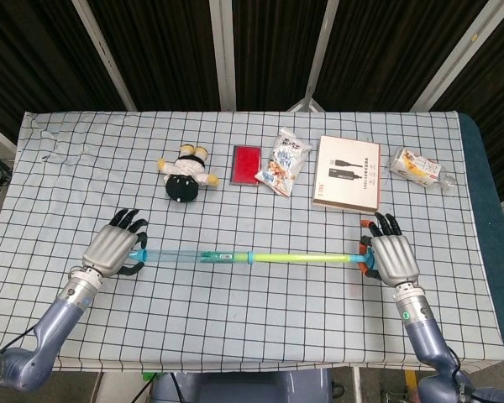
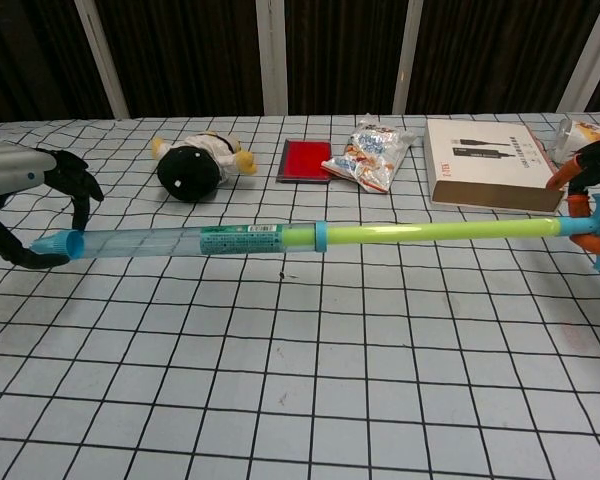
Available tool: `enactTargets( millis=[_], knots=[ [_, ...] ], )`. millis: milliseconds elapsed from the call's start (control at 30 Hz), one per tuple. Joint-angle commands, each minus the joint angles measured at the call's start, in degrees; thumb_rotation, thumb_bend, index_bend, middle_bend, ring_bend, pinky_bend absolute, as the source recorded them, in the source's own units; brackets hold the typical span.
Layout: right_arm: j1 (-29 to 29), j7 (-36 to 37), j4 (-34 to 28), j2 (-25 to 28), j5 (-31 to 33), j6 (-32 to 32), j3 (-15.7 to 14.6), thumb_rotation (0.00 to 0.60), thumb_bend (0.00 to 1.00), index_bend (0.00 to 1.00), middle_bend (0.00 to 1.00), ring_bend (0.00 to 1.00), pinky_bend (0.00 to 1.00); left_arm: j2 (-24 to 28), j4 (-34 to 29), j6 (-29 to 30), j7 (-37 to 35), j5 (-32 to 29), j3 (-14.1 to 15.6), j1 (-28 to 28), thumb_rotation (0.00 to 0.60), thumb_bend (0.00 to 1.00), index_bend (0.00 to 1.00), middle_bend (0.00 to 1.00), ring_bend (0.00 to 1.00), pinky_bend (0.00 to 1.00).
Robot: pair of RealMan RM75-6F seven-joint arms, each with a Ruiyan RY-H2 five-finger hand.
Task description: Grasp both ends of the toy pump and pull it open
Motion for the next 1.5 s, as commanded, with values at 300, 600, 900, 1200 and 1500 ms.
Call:
enactTargets(
  millis=[300, 600, 900, 1200, 1500],
  knots=[
    [-0.3, 1.14, 2.0, 0.29, 1.06, -0.78, 0.25, 0.6, 0.43, 0.64, 0.24, 0.0, 0.0, -0.24, 0.74, -0.56, 0.28, -0.05, 0.14, 0.11, 0.6, 0.53, 0.57, 0.17, 0.0, 0.0],
    [-0.42, 1.97, 3.34, 0.68, 1.41, -1.31, 0.49, 0.6, 0.43, 0.64, 0.24, 0.0, 0.0, 0.36, 0.82, -0.96, 0.26, 0.01, 0.01, 0.12, 0.6, 0.53, 0.57, 0.17, 0.0, 0.0],
    [-0.69, 2.79, 4.45, 1.14, 2.04, -2.16, 0.47, 0.6, 0.42, 0.64, 0.24, 0.0, 0.0, 0.79, 1.01, -1.59, 0.2, -0.31, -0.31, -0.06, 0.6, 0.53, 0.58, 0.17, 0.0, 0.0],
    [-0.89, 3.3, 4.2, 1.73, 2.18, -2.34, 0.63, 0.6, 0.43, 0.64, 0.24, 0.0, 0.0, 0.98, 0.6, -1.73, 0.4, -0.32, -0.29, -0.03, 0.6, 0.53, 0.57, 0.17, 0.0, 0.0],
    [-0.57, 0.56, 3.16, 3.7, 3.91, -4.98, -0.48, 0.6, 0.43, 0.13, 0.07, 0.0, 0.0, 1.1, 0.08, -2.22, -0.25, -0.38, -0.18, 0.1, 0.6, 0.29, 0.31, 0.11, 0.0, 0.0]
  ],
)
